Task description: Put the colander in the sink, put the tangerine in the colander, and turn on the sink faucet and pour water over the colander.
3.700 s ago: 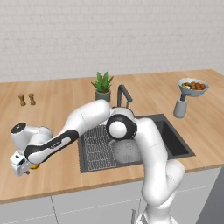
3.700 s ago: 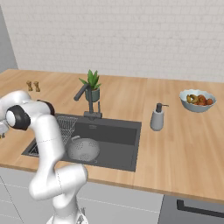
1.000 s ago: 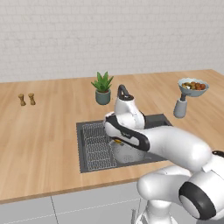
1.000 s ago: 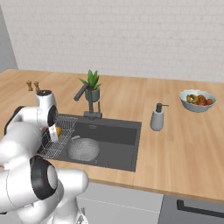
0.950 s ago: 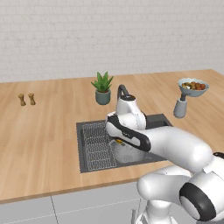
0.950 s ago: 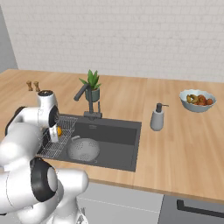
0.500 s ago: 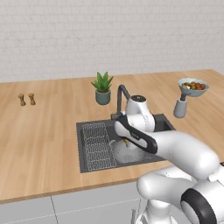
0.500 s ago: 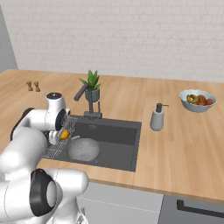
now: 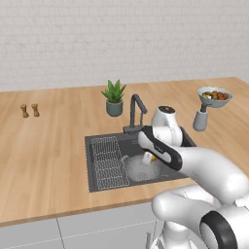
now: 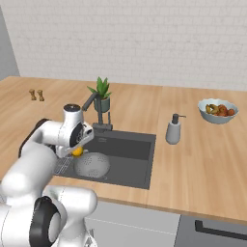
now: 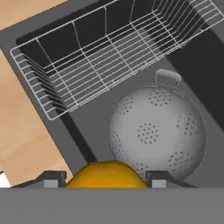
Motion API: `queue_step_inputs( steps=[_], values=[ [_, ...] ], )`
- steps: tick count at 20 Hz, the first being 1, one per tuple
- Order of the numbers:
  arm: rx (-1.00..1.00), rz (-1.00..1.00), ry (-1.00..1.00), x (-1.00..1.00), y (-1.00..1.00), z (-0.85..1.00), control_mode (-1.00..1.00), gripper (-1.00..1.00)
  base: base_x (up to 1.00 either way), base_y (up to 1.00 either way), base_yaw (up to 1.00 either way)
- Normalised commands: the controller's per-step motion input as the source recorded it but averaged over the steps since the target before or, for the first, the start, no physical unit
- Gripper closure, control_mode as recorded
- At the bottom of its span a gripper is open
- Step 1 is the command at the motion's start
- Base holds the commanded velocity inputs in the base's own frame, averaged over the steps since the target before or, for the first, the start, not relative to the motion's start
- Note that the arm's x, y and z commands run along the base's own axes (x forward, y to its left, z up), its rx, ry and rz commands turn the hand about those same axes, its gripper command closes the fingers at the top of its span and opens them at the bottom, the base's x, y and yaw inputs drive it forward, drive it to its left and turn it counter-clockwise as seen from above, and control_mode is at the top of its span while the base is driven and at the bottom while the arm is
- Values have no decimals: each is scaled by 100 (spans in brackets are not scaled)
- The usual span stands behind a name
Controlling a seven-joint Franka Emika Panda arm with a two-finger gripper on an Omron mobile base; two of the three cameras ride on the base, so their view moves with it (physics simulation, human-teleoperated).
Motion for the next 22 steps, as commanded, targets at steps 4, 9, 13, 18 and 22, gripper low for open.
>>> queue_step_inputs(
  steps=[4,9,13,18,22],
  values=[
    [18,-52,13,4,-47,-2,-100,100,0,0,0],
    [16,-42,6,21,-30,-24,-100,100,0,0,0],
    [15,-26,1,36,-2,-43,-100,100,0,0,0],
    [11,-15,0,51,0,-46,-100,100,0,0,0],
    [6,-9,1,63,1,-37,-100,100,0,0,0]
  ],
)
